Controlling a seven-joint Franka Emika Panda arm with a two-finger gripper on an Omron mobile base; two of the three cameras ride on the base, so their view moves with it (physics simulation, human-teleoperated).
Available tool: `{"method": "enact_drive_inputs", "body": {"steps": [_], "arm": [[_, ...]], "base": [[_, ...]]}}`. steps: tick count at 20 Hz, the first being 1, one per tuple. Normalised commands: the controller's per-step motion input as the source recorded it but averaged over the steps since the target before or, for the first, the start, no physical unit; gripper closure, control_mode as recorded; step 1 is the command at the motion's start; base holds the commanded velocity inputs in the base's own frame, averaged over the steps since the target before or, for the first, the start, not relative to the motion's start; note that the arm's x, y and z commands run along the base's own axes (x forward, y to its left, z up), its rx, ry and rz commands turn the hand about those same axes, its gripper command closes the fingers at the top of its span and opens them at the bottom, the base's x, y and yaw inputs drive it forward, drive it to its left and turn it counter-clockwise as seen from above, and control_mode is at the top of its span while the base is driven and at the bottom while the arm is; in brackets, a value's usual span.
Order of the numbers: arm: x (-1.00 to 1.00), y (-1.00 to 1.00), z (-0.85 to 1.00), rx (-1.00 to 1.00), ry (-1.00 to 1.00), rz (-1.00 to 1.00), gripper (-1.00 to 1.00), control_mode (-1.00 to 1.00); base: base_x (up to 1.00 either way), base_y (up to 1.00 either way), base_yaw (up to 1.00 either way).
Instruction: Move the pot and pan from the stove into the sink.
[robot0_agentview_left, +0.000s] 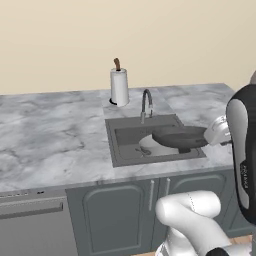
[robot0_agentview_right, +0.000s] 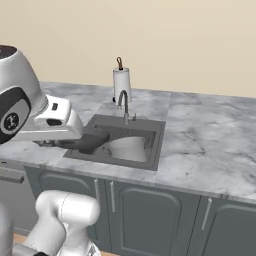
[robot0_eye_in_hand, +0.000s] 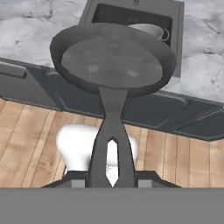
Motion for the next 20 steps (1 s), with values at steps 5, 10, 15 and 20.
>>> {"method": "enact_drive_inputs", "body": {"steps": [5,10,15,20], "arm": [[0.12,0.00,0.00,0.00,0.03,0.00,1.00,-1.00],[0.43,0.00,-0.09,0.00,0.10,0.02,1.00,-1.00],[0.50,0.00,-0.12,0.00,0.12,0.03,1.00,-1.00],[0.56,-0.02,-0.08,0.00,0.07,0.01,1.00,-1.00]], "base": [[0.00,0.00,0.00],[0.00,0.00,0.00],[0.00,0.00,0.00],[0.00,0.00,0.00]]}}
